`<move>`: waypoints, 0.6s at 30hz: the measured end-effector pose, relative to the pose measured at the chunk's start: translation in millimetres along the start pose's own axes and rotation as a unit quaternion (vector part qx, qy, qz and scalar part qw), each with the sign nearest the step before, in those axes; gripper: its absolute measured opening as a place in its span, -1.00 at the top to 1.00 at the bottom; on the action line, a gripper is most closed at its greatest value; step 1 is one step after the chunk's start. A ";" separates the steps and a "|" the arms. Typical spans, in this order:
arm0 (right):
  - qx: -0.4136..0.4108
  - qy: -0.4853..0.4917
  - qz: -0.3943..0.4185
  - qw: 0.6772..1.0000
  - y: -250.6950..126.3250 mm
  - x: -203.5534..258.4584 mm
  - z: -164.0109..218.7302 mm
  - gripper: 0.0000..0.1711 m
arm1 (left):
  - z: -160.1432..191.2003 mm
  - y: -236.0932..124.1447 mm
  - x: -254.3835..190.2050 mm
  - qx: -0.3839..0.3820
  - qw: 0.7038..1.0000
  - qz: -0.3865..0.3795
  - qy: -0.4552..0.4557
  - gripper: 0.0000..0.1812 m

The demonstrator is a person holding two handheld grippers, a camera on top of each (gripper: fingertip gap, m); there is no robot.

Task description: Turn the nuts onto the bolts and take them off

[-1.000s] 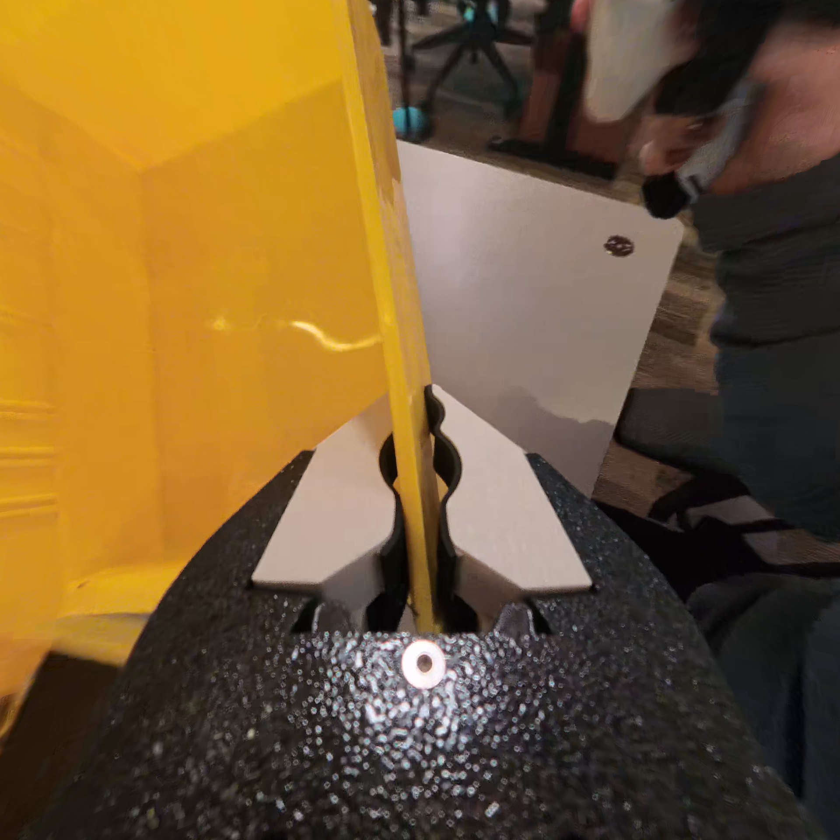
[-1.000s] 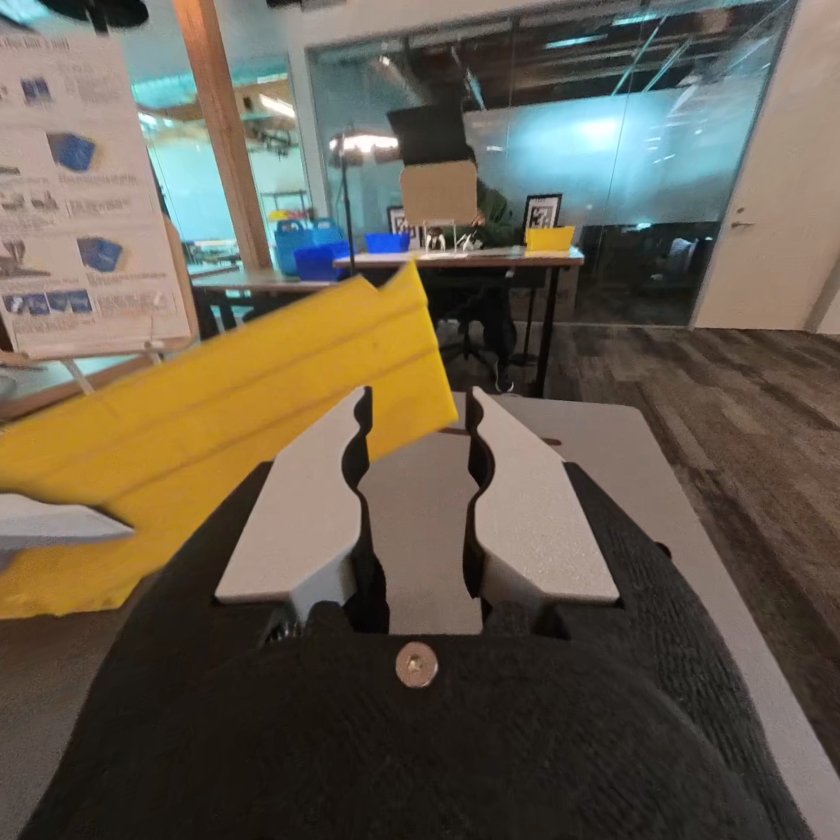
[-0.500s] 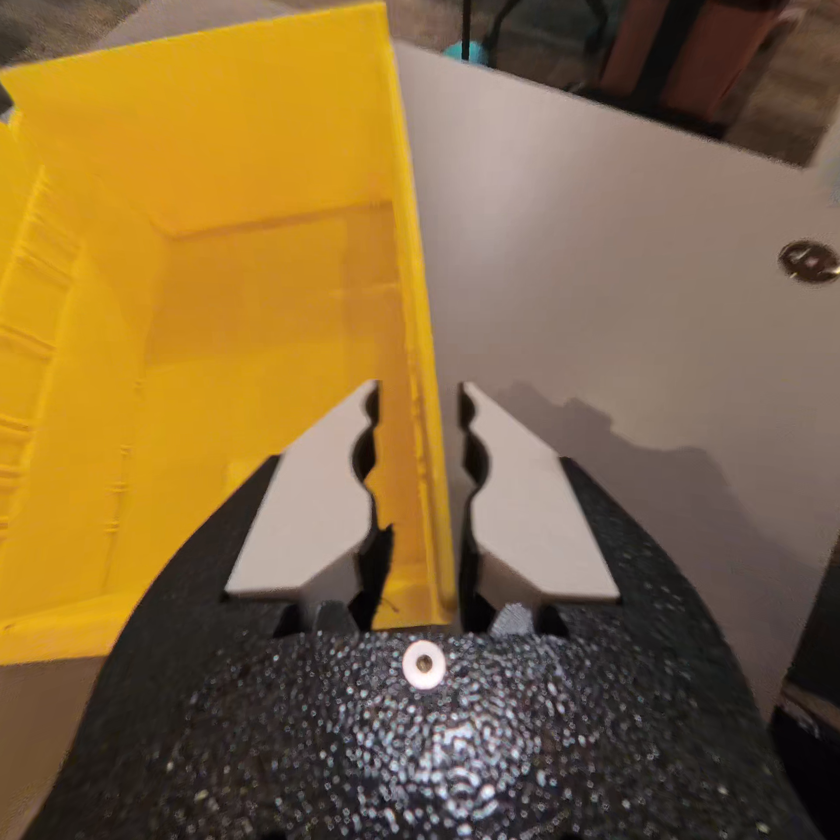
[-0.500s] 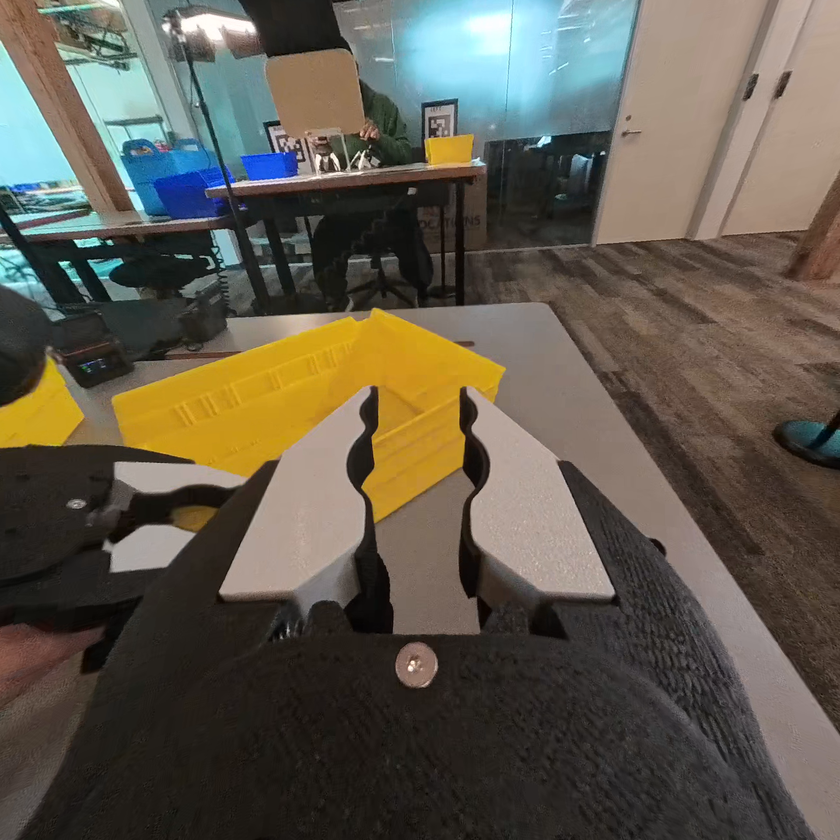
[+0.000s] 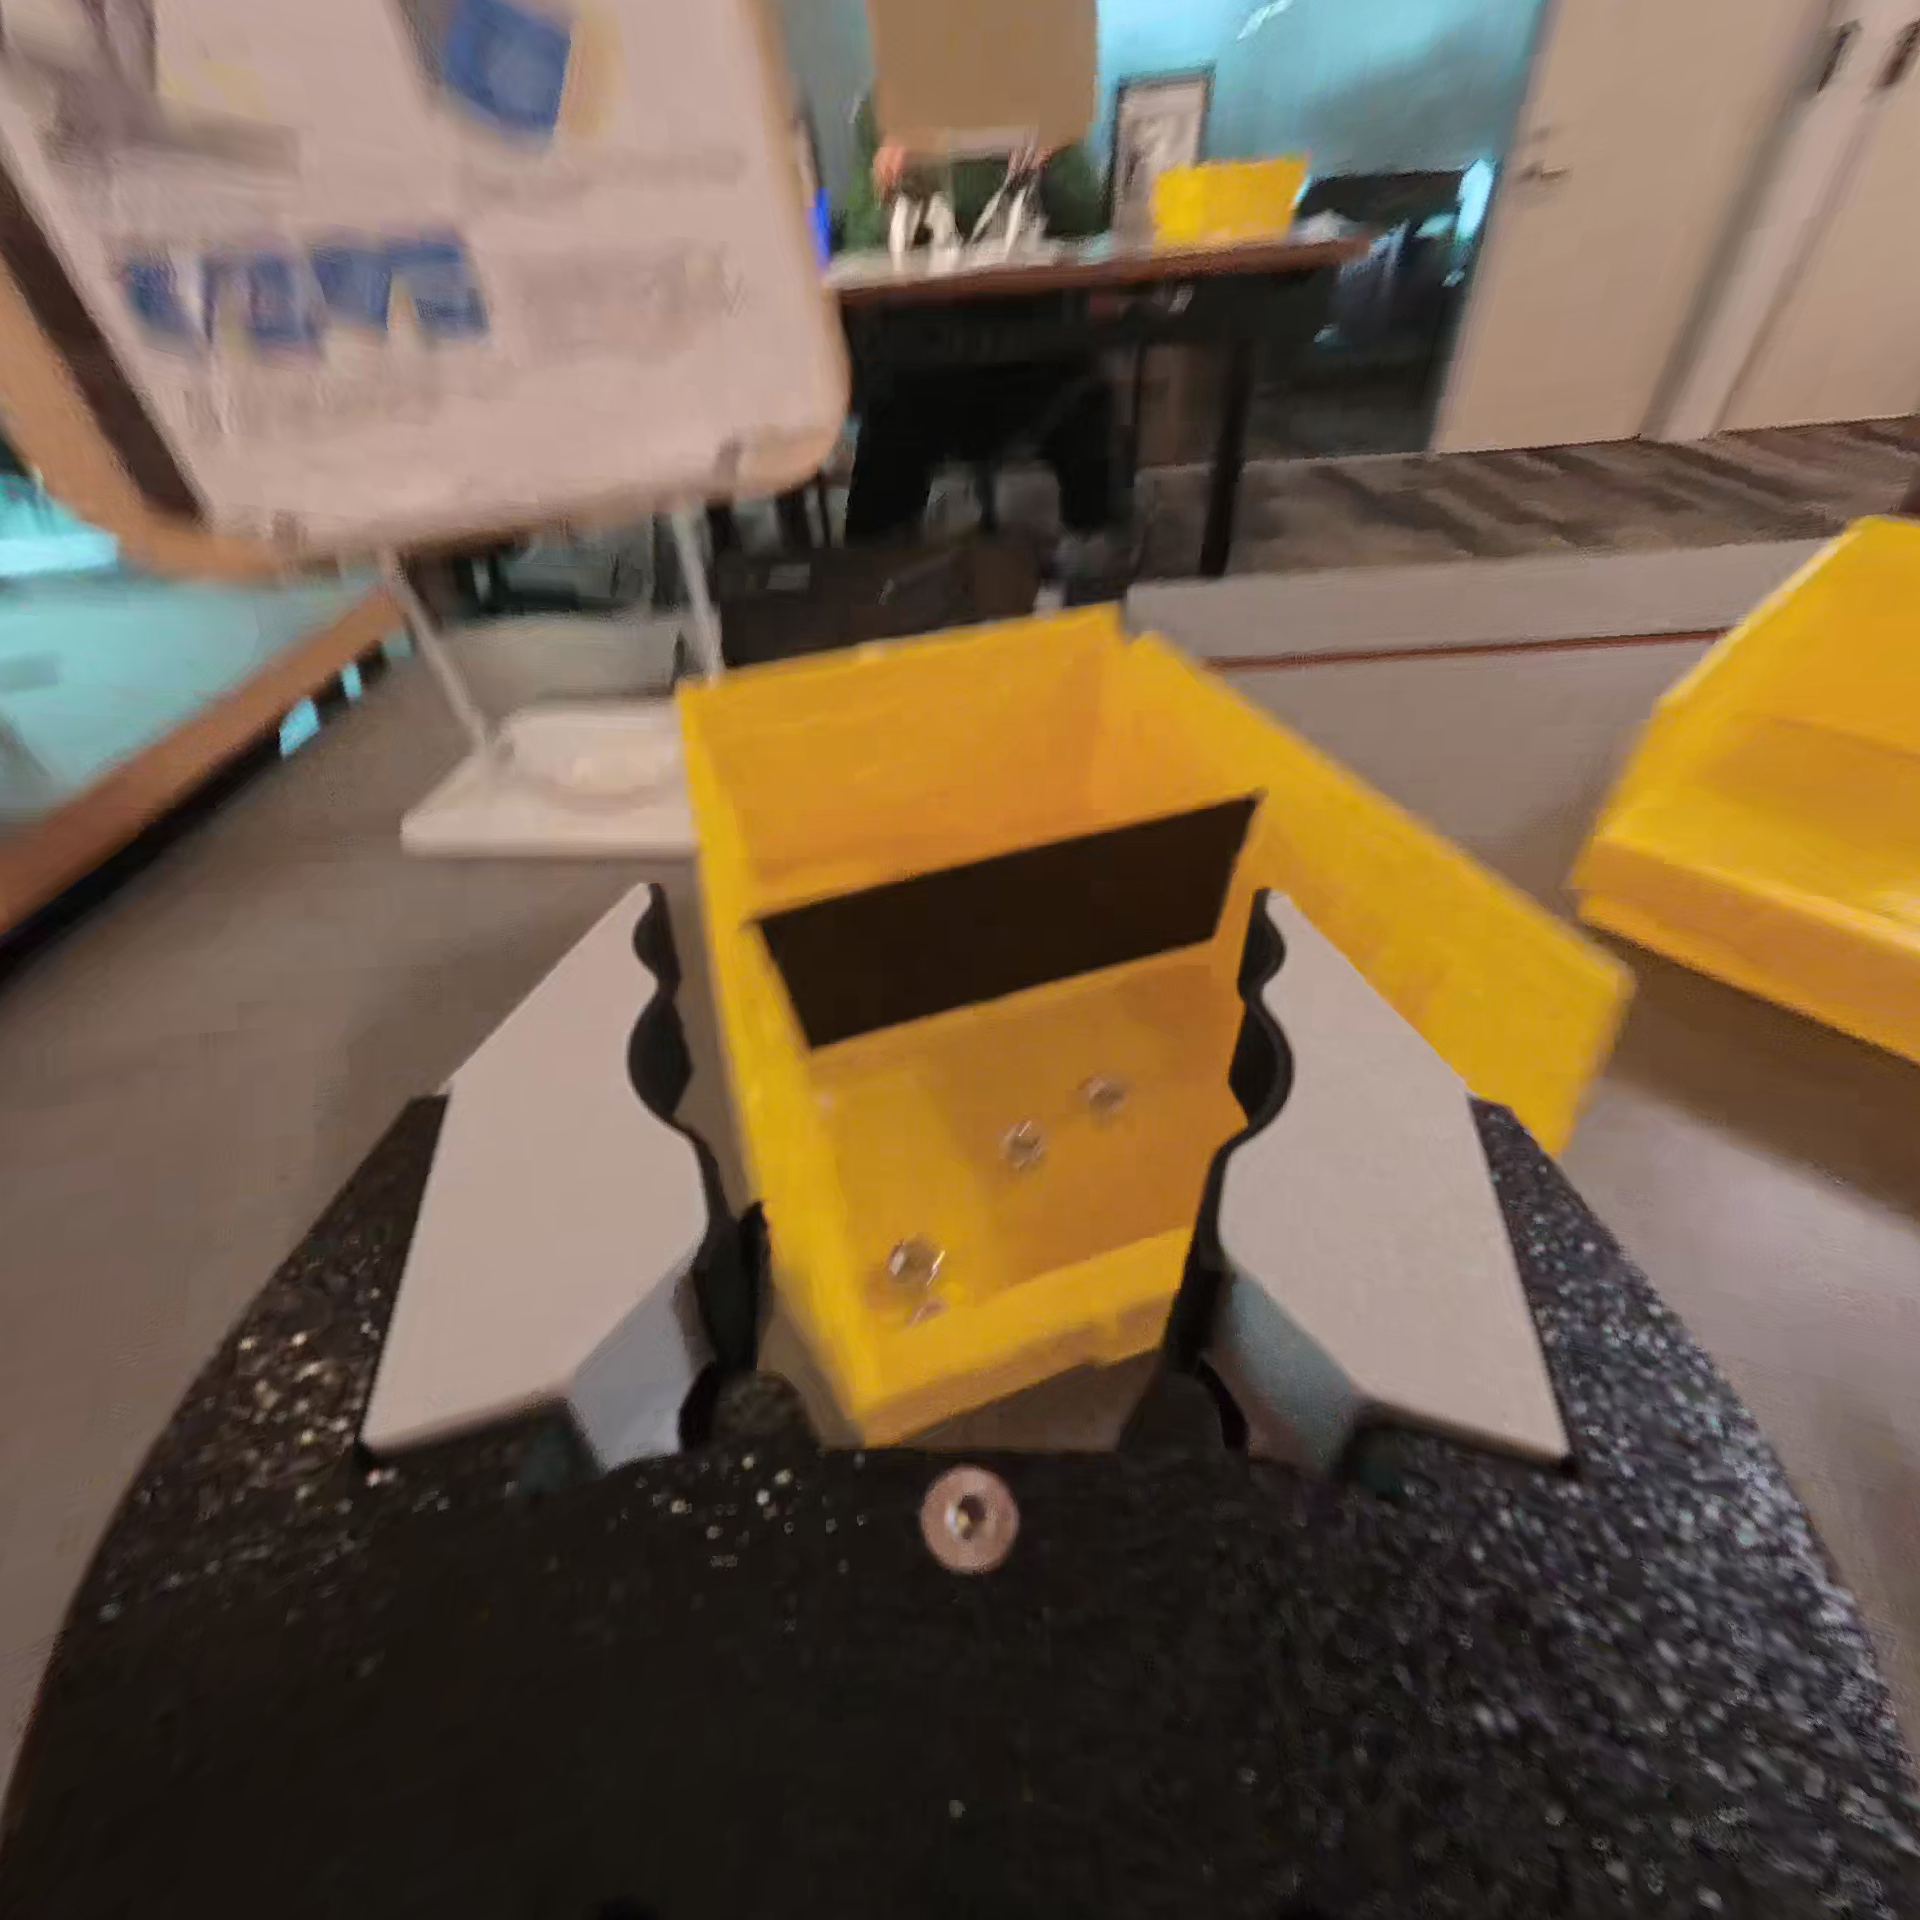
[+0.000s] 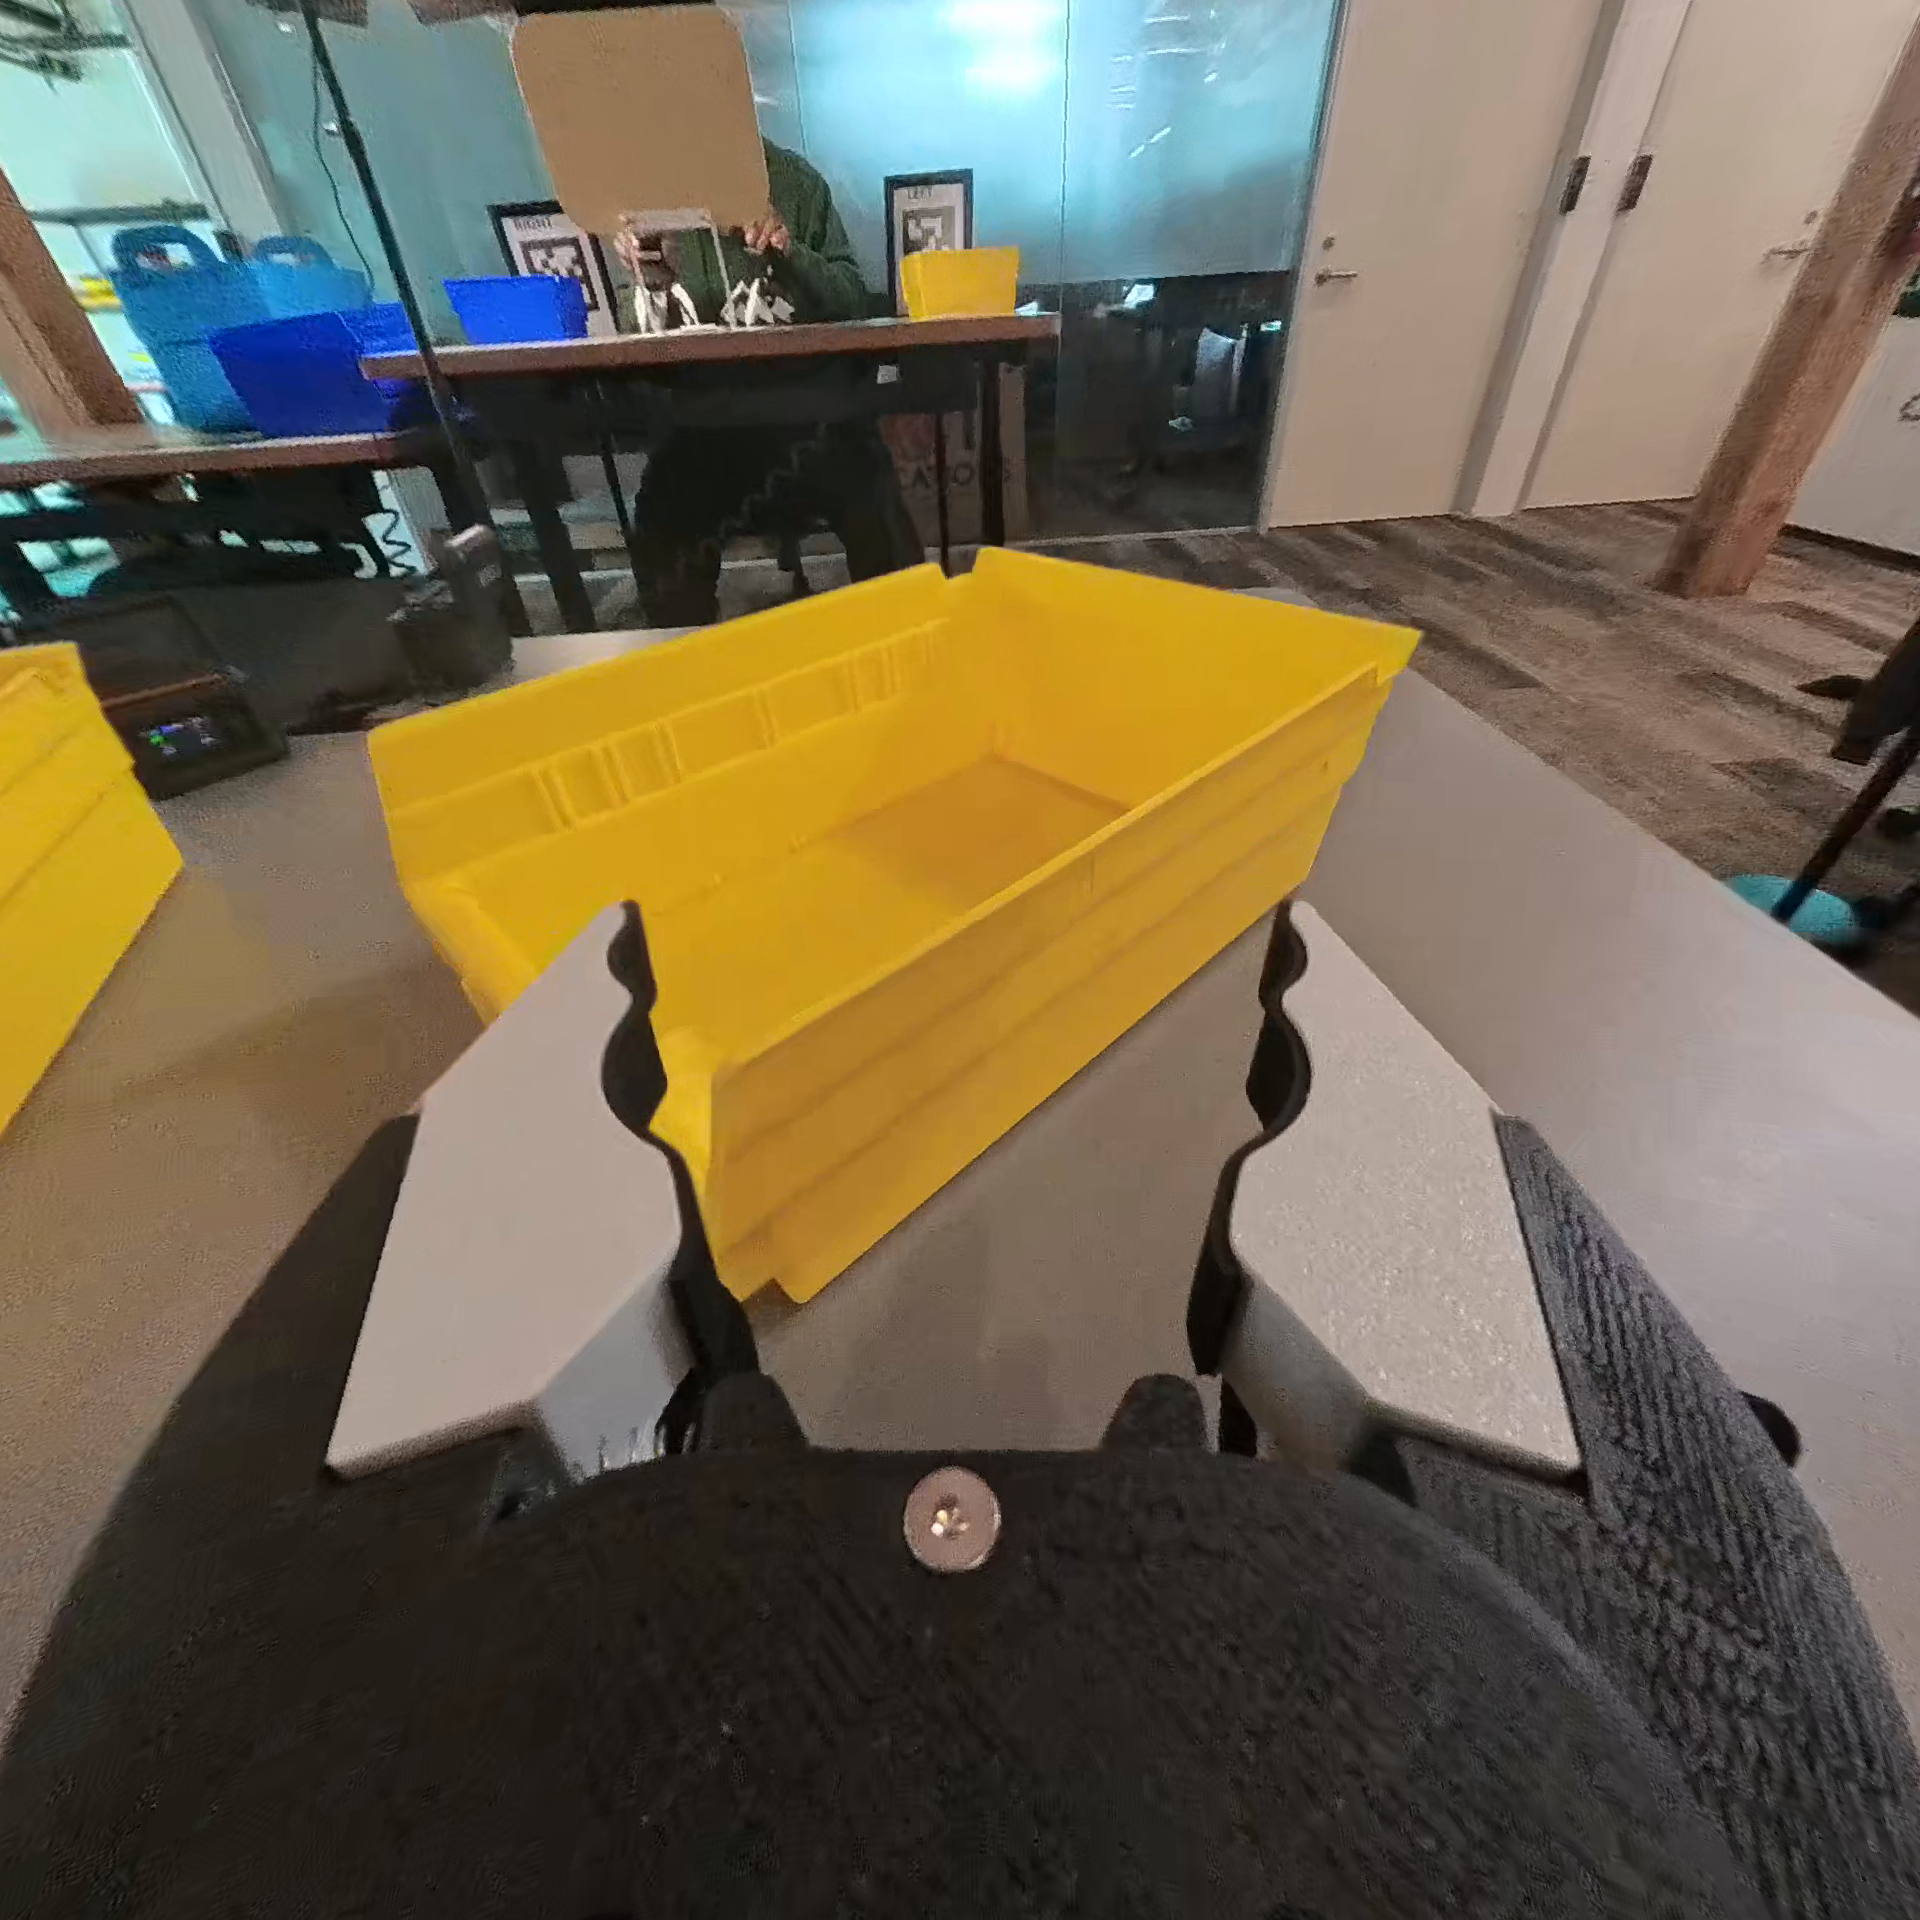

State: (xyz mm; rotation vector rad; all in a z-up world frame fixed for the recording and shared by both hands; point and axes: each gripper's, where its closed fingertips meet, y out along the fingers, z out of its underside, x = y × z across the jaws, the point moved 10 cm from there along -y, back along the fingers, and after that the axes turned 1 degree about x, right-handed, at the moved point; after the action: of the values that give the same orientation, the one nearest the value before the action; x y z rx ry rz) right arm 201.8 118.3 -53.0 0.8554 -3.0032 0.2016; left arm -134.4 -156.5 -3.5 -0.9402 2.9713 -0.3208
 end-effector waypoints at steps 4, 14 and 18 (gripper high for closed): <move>0.070 -0.013 0.000 0.997 18.3 13.2 13.5 -0.13 | 42.4 17.8 26.1 0.076 0.997 0.012 -0.030 -0.15; 0.085 -0.097 0.055 0.990 8.2 -23.7 6.9 0.88 | 58.0 33.7 48.9 0.087 0.996 0.006 -0.006 0.79; 0.100 -0.092 0.029 0.990 13.4 -66.2 2.9 0.93 | 56.8 41.6 81.6 0.100 0.995 -0.018 0.012 0.96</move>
State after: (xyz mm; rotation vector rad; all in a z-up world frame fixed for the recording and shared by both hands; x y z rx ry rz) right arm 251.1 164.0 -60.6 0.8451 -3.2253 0.4547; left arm -220.9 -180.7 -62.9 -0.9737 2.8764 -0.6220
